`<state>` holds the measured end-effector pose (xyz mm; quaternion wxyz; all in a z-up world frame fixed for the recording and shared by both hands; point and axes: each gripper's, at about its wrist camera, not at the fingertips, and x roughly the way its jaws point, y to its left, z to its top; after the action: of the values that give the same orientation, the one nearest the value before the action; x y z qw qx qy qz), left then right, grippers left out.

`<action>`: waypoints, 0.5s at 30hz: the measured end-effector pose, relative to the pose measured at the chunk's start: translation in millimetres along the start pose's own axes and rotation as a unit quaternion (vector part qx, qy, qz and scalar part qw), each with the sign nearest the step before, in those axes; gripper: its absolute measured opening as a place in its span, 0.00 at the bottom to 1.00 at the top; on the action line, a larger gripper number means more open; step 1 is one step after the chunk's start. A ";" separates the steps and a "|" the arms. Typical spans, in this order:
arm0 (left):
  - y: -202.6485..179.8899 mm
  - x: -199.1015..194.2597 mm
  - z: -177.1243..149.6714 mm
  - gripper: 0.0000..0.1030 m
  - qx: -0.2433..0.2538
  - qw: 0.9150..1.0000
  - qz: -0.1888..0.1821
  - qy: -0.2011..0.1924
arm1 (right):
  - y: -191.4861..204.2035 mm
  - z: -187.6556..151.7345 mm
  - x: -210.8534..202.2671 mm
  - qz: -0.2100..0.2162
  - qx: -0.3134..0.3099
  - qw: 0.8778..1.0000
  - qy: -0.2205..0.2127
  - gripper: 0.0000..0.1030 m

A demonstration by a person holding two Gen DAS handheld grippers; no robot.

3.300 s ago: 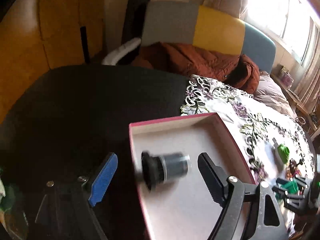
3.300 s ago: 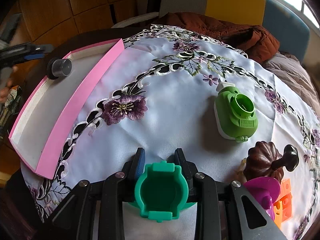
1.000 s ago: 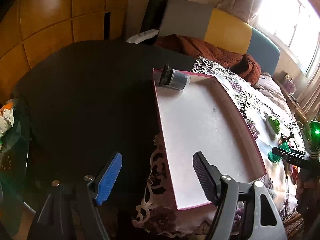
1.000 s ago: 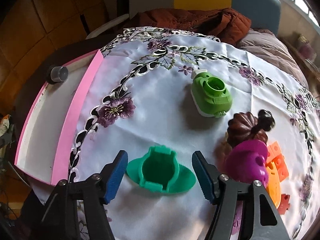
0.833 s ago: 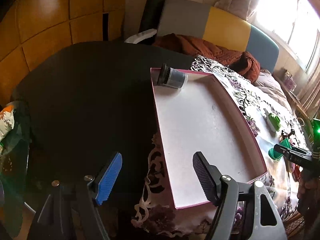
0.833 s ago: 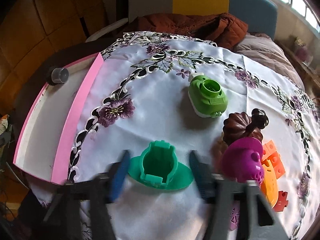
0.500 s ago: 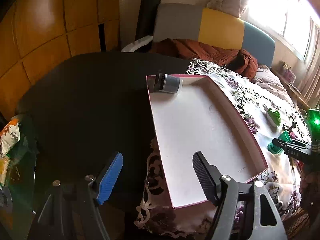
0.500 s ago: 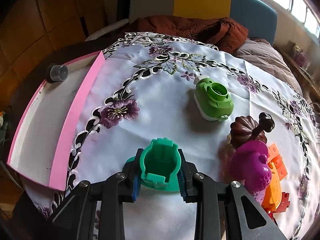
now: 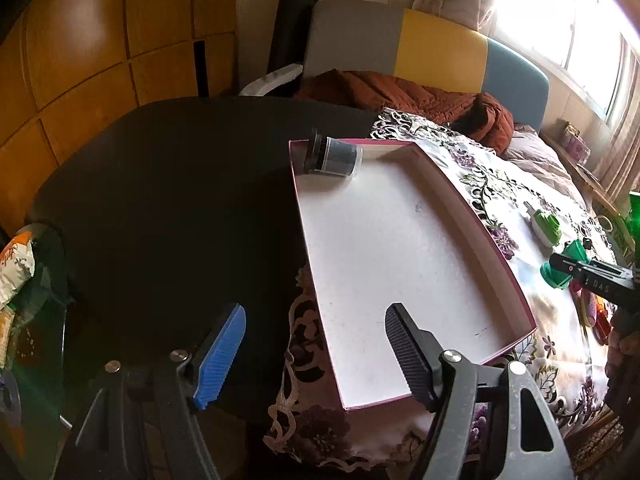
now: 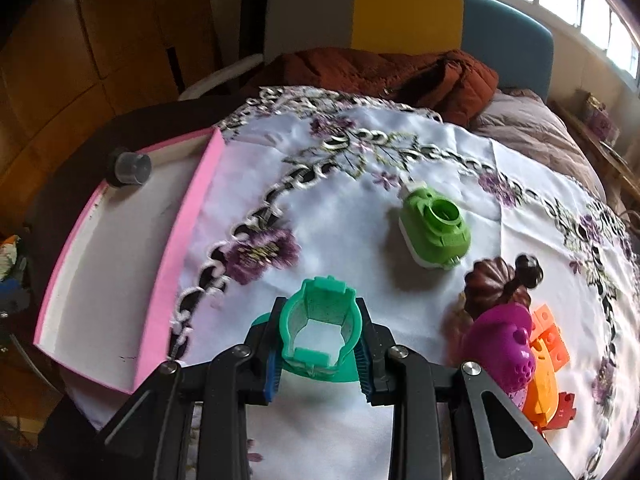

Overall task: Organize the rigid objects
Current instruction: 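Lower the teal piece into the tray and open the right gripper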

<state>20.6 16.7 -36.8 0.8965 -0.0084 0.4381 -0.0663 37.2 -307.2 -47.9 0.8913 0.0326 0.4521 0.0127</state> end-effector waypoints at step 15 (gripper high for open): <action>4.8 6.6 -2.8 0.72 -0.010 1.000 -0.001 0.008 | 75.2 30.9 -20.1 0.142 -0.062 0.988 -0.004 0.30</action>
<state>23.0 20.7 -44.0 0.8926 -0.0175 0.4461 -0.0631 50.7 -234.7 -8.3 0.8825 0.0414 0.4375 0.1673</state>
